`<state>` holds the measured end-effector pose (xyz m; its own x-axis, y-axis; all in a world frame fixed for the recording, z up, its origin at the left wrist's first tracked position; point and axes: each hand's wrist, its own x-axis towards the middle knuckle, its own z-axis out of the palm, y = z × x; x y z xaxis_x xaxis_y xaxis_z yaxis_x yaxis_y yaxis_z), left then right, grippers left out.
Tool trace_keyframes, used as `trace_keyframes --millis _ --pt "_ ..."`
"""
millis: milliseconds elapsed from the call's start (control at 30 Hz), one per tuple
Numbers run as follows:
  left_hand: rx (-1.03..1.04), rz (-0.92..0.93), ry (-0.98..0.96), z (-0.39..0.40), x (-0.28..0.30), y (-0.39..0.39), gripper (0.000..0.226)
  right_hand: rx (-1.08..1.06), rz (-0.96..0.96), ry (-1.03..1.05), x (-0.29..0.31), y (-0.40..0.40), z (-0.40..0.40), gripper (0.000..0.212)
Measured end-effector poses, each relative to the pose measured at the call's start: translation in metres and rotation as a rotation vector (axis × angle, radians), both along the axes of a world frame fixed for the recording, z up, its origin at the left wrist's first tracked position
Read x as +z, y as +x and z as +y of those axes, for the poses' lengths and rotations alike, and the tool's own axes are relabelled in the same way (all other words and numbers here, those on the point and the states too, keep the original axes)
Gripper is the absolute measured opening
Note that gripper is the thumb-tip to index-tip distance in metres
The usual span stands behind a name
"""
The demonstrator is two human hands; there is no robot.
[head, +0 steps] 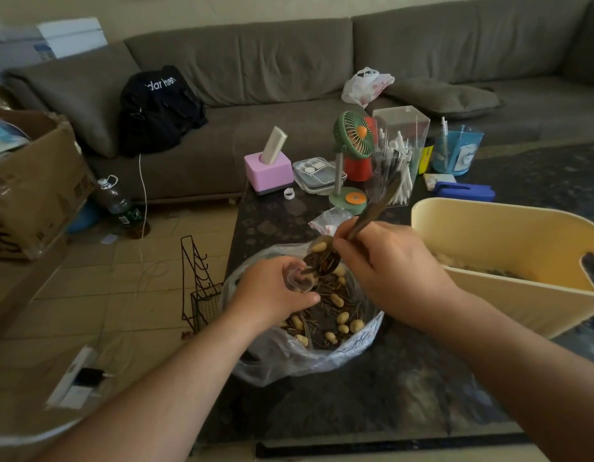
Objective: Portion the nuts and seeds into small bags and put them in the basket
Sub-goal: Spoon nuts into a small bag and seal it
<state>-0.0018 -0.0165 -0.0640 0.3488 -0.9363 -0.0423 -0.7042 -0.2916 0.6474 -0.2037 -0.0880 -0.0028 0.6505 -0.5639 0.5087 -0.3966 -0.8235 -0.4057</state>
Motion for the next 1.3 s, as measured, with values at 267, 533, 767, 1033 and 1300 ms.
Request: trace_keyframes --millis 267,533,767,1033,1300 --pt "0.059 0.023 -0.026 -0.004 -0.004 -0.004 0.042 0.144 0.12 -0.206 -0.02 -0.001 -0.003 0.031" --pt "0.07 0.049 -0.042 -0.004 -0.007 -0.002 0.029 0.223 0.121 -0.268 -0.021 -0.003 0.004 0.03" --pt "0.07 0.225 -0.066 -0.001 -0.005 0.009 0.032 0.183 -0.001 -0.3 -0.025 -0.008 0.0 0.025" --pt "-0.002 0.313 -0.092 0.005 -0.005 0.036 0.053 -0.056 0.128 0.281 -0.019 -0.013 -0.011 0.023" --pt "-0.063 0.288 -0.061 0.002 -0.008 0.031 0.058 -0.132 0.229 0.356 -0.015 -0.012 -0.011 0.026"
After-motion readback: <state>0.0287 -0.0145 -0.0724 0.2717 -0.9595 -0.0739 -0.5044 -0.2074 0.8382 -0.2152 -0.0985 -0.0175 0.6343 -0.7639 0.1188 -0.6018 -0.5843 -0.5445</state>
